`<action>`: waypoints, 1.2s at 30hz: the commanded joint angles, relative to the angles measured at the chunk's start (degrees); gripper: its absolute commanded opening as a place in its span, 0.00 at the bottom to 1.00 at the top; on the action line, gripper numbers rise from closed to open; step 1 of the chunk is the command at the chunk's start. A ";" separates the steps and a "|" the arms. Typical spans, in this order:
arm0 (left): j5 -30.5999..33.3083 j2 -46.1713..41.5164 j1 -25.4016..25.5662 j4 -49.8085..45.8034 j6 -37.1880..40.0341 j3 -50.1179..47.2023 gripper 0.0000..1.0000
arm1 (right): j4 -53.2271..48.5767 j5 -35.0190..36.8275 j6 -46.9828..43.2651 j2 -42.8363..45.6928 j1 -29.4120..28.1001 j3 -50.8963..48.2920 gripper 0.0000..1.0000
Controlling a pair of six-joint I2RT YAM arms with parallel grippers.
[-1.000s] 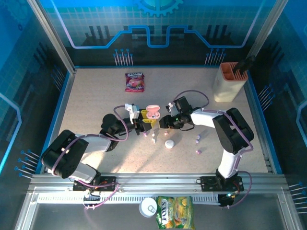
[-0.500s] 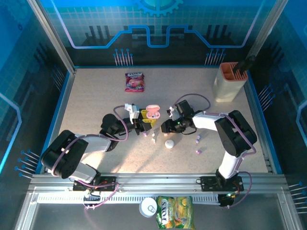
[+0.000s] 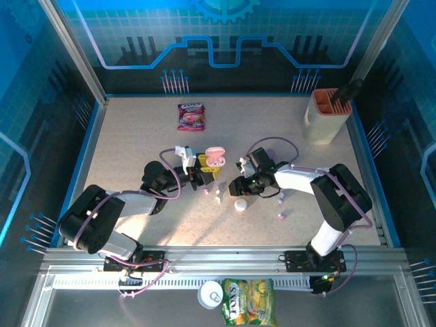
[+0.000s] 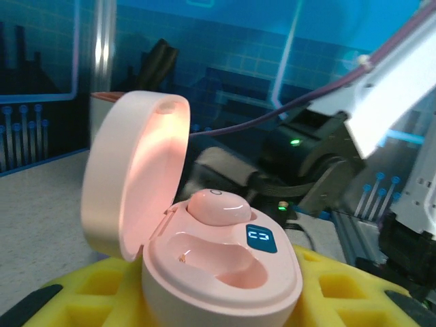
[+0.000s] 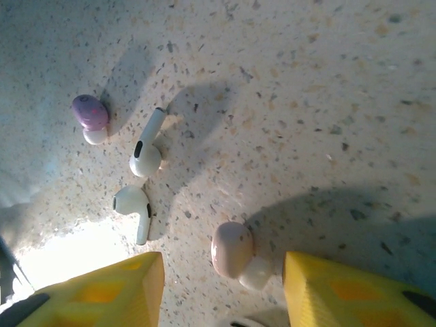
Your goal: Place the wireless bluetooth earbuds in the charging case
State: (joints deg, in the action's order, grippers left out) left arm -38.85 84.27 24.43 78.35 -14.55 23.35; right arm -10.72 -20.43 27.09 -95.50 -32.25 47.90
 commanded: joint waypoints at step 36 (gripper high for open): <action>3.34 -5.96 -22.40 1.99 -1.34 -3.04 0.41 | -46.32 63.00 8.66 -24.71 -29.98 35.69 0.34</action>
State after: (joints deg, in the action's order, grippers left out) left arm -34.30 79.83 2.46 78.37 -15.11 20.08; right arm -54.06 40.16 33.89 -119.13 -61.73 82.78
